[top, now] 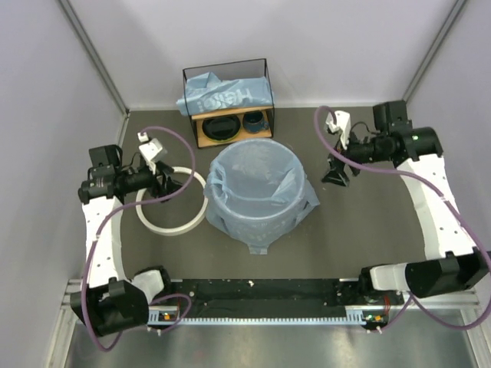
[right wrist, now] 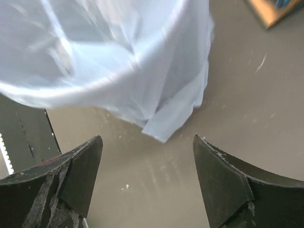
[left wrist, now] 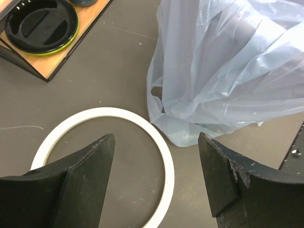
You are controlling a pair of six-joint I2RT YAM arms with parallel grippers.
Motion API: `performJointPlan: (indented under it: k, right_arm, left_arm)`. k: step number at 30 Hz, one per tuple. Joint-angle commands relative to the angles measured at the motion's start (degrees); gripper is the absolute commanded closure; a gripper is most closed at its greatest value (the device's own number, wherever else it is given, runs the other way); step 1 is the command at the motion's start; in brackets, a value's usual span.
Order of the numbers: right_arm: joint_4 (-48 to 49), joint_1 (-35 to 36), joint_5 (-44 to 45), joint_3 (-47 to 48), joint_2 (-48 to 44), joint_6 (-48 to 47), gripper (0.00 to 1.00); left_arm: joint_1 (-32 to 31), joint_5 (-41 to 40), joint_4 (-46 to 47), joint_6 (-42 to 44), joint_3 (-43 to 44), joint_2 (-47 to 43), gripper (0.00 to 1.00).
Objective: Put the trash bags into the trash bin
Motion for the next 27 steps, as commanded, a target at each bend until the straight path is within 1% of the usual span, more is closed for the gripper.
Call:
performJointPlan:
  k: [1,2,3,4,5,7,9,10,12,13,15,18,20,21,22,23,24,25,26,27]
  right_arm:
    - [-8.8,11.0,2.8,18.0,1.0,8.2,0.21]
    - [-8.8,13.5,3.4,20.7,2.0,9.5,0.20]
    - [-8.9,16.0,4.1,23.2,4.8,10.5,0.20]
    - [-9.3,20.7,4.2,27.6,6.3,11.7,0.20]
    - [-9.6,22.5,5.3,29.6,7.8,11.7,0.20]
    - [-9.4,27.8,6.0,32.9,11.5,11.3,0.22]
    - [-9.4,31.4,8.6,34.2,14.1,10.3,0.23]
    - [-9.4,34.5,9.5,34.7,16.2,9.0,0.24]
    - [-9.4,36.7,11.2,34.7,18.0,8.1,0.25]
    - [-9.3,37.6,11.2,34.4,19.8,7.2,0.29]
    - [-8.9,39.8,11.9,33.9,20.9,6.4,0.30]
    - [-7.7,41.2,12.4,30.8,22.5,4.5,0.35]
    - [-6.0,41.7,13.4,25.7,22.5,3.7,0.40]
    - [-3.3,41.8,14.2,23.7,22.5,3.5,0.41]
    - [-1.1,41.8,15.4,19.7,22.4,3.7,0.45]
    - [0.5,41.9,17.8,18.0,22.4,3.6,0.46]
    - [5.5,41.9,19.9,16.4,22.4,4.8,0.50]
    - [7.3,41.9,22.0,13.6,22.7,5.1,0.55]
    - [8.8,41.9,25.7,12.8,23.1,5.5,0.57]
    - [10.5,41.8,27.4,12.4,24.5,7.0,0.59]
  left_arm:
    - [1.0,3.0,4.2,-9.7,-1.4,-3.1,0.23]
    - [1.0,2.9,6.4,-14.1,-2.6,-5.0,0.23]
    - [0.9,2.7,8.7,-16.0,-3.8,-6.0,0.23]
    - [1.0,2.9,10.8,-17.7,-6.2,-7.1,0.23]
    - [0.9,3.2,15.0,-20.9,-7.3,-9.1,0.22]
    - [0.9,2.8,18.4,-23.9,-9.7,-10.8,0.22]
    - [0.9,2.7,20.3,-26.3,-10.4,-12.6,0.23]
    - [0.9,2.8,20.4,-26.9,-10.7,-12.9,0.23]
    - [0.9,3.0,20.5,-28.6,-11.0,-13.9,0.23]
    - [0.9,2.9,20.6,-28.9,-11.2,-14.7,0.23]
    - [0.9,2.0,21.0,-29.8,-11.7,-15.7,0.23]
    - [0.9,1.1,22.1,-31.0,-12.6,-17.1,0.24]
    - [0.9,1.1,23.3,-32.7,-13.1,-17.7,0.25]
    - [0.9,1.1,23.6,-33.4,-13.2,-17.7,0.25]
    - [0.9,0.6,24.2,-34.0,-13.3,-17.7,0.25]
    - [0.9,0.6,24.6,-34.4,-13.3,-17.7,0.25]
    - [0.9,0.6,24.6,-34.5,-13.4,-17.7,0.25]
    - [1.0,0.3,24.8,-34.7,-13.5,-17.7,0.25]
    - [0.9,0.0,24.9,-35.0,-13.6,-17.9,0.25]
    - [0.8,-0.1,24.9,-35.1,-13.7,-17.8,0.25]
